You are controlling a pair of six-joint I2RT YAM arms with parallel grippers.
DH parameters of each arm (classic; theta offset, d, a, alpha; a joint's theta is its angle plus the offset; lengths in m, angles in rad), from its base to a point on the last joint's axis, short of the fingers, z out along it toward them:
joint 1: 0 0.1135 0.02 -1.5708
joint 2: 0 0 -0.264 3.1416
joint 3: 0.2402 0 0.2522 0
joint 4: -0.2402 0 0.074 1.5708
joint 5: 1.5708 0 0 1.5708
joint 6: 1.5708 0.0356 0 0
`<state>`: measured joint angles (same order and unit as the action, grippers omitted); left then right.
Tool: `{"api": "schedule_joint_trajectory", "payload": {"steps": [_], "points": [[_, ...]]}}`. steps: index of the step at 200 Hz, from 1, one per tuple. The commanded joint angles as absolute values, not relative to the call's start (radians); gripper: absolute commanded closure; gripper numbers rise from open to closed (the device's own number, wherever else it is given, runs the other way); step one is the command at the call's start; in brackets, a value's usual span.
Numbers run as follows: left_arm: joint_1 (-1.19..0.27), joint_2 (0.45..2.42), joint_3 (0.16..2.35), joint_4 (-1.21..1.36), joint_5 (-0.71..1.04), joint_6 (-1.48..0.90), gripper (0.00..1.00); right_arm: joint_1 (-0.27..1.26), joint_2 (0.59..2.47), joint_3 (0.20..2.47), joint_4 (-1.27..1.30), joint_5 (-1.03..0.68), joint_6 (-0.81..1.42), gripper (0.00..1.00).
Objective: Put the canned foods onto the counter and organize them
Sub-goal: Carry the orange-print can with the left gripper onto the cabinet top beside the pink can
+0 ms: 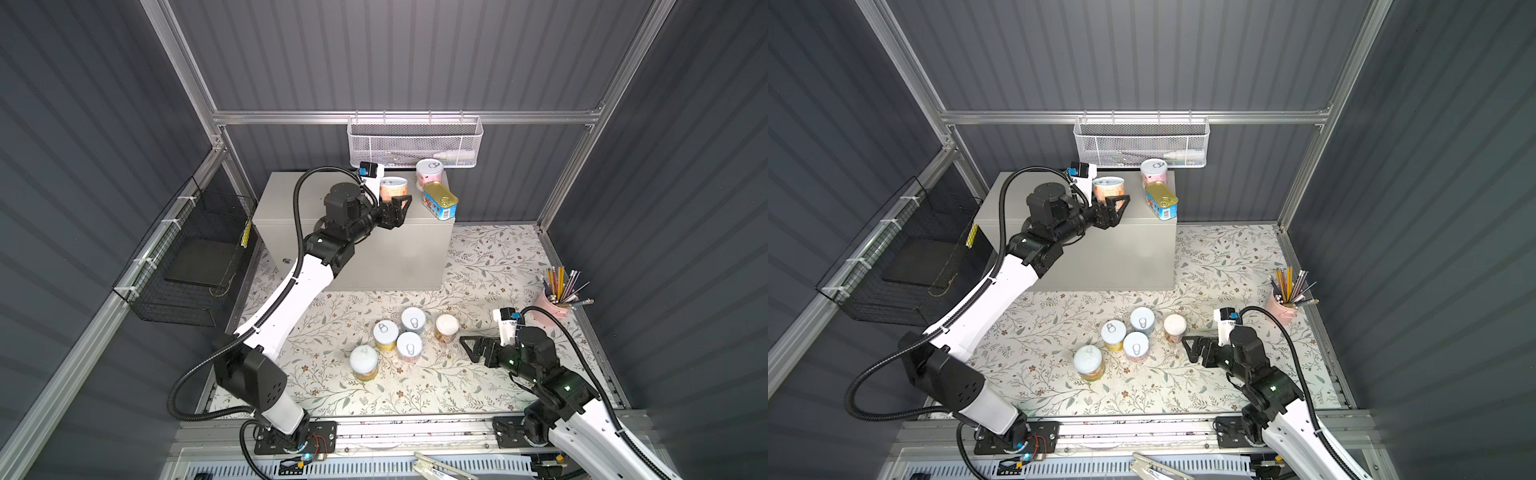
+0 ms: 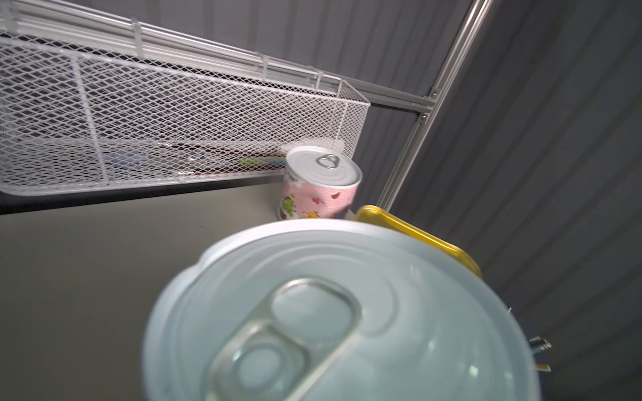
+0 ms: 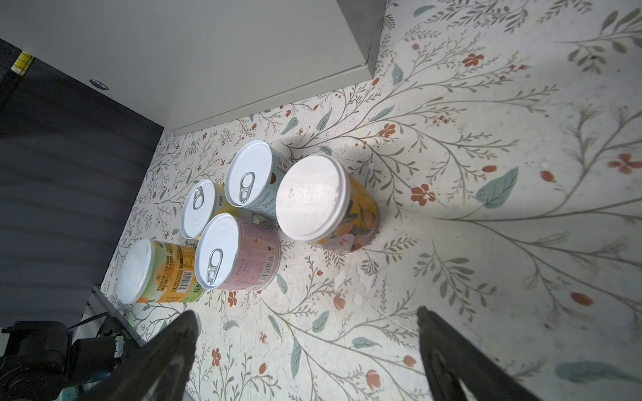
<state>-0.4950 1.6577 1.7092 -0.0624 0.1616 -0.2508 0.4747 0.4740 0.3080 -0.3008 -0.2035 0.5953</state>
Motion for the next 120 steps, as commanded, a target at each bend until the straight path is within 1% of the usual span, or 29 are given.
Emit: {"api": "schedule_joint_trajectory", "payload": {"steps": [1,32,48,102,120], "points": [[-0.467,1.694,1.819,0.046,0.206,-0.284,0.40,0.481,0.482,0.306,-0.268,-0.226,0.596,0.01],[-0.433,1.817,1.991,-0.032,0.250,-0.249,0.44,0.481,0.485,0.298,-0.252,-0.216,0.590,0.01],[-0.431,1.874,2.067,-0.068,0.257,-0.220,0.41,0.481,0.490,0.280,-0.230,-0.213,0.603,0.01],[-0.426,1.998,2.218,-0.115,0.275,-0.195,0.42,0.480,0.509,0.242,-0.191,-0.227,0.630,0.01],[-0.426,2.028,2.260,-0.140,0.282,-0.194,0.39,0.480,0.506,0.234,-0.190,-0.221,0.632,0.01]]}}
